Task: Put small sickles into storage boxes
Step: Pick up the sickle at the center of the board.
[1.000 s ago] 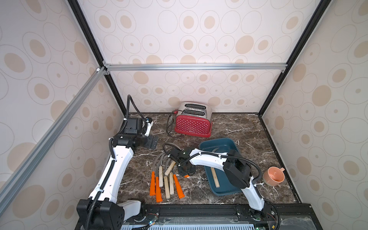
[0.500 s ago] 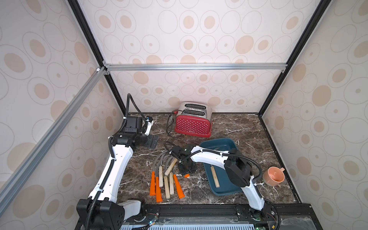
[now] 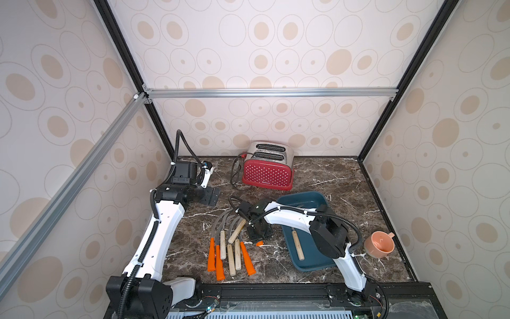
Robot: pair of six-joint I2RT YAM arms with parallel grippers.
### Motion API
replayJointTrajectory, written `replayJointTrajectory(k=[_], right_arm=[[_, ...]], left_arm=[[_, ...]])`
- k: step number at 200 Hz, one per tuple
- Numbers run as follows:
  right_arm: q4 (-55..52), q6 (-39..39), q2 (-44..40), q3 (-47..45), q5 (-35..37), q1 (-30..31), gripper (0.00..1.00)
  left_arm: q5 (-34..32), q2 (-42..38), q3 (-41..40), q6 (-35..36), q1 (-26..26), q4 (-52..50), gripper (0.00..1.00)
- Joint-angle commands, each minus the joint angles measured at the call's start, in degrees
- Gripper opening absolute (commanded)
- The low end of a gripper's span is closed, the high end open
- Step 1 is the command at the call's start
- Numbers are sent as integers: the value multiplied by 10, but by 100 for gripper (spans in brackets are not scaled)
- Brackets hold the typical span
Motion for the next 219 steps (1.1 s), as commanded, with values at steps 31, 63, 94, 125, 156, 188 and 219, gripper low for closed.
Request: replayJointTrajectory(k=[31,63,94,125,156,188,219], right_arm=[[-15,5,23,10,11,1,40],[-10,5,30,3,18,1,34],[-2,4,36,-8,19,1,20],[13,4,26,-24,25,1,13],[44,-6,0,-39,8,2,5],[49,-21,-29,-40,-6,1,3],[36,-38,-42,-33,-17,1,3]], left_arm=[[11,-3,6,10,-2,-9,99],[14,0,6,7,-2,-8,99],[15,-1,3,6,-2,-7,99],[13,-5,2,6,-2,-7,99],[8,-6,7,6,-2,-10,99],[-1,-6,8,1,-1,-10,99],[-6,-6,10,0,-1,-9,99]])
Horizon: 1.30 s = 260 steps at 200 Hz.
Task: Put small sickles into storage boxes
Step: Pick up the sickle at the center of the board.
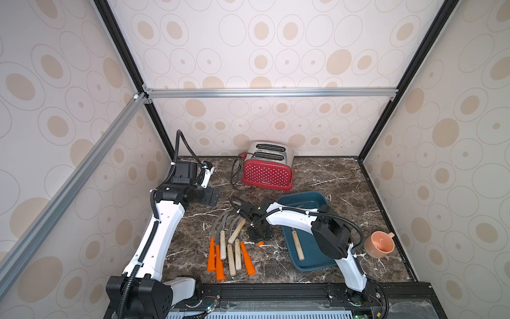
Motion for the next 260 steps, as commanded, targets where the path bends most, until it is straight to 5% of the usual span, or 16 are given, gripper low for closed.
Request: replayJointTrajectory(k=[1,76,260], right_arm=[[1,-20,-25,-3,-12,1,3],[8,-27,-42,-11,-37,-9,3],[115,-24,-117,-91,-237,-57,3]], left_arm=[[-8,-7,11,0,-2,-9,99],[-10,-6,19,-6,-2,-11,99],[-13,-18,70,-8,-1,-28,99]])
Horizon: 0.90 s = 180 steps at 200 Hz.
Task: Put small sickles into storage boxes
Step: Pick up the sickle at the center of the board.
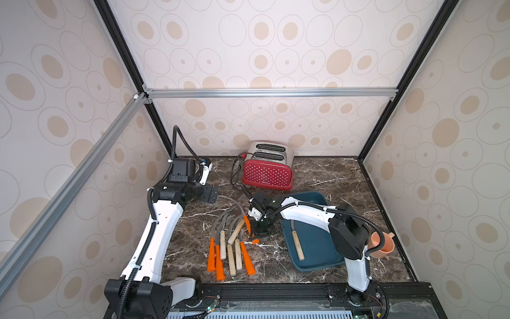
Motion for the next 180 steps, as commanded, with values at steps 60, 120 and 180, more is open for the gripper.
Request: replayJointTrajectory(k=[60,120,180], right_arm=[[29,6,-65,-35,-52,-8,3],[41,13,-132,-94,-70,-17,2],[18,15,-264,-183,-71,-52,2]], left_arm=[[-7,-12,61,5,-2,-34,99],[-7,-15,74,4,-1,-37,99],[-4,-11,79,5,-2,-37,99]])
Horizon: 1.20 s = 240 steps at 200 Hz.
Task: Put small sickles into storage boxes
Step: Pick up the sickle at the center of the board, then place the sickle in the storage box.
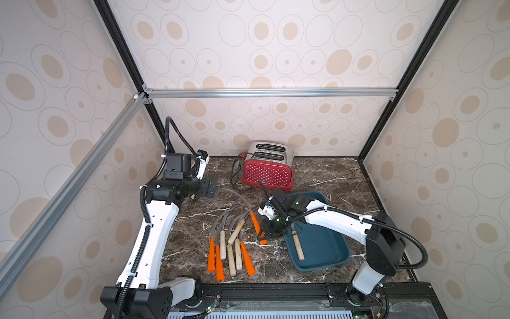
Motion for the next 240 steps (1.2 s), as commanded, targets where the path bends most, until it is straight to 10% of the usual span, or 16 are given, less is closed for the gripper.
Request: replayJointTrajectory(k=[1,123,240], right_arm=[[-17,0,-62,-35,-5,-21,2],[-200,14,-380,-208,109,-163,4],[-215,14,-356,-273,177,-179,4]], left_arm=[[-2,-7,18,5,-2,-15,99],[16,3,-11,9,-2,6,99],[28,7,-27,14,-2,17,99]])
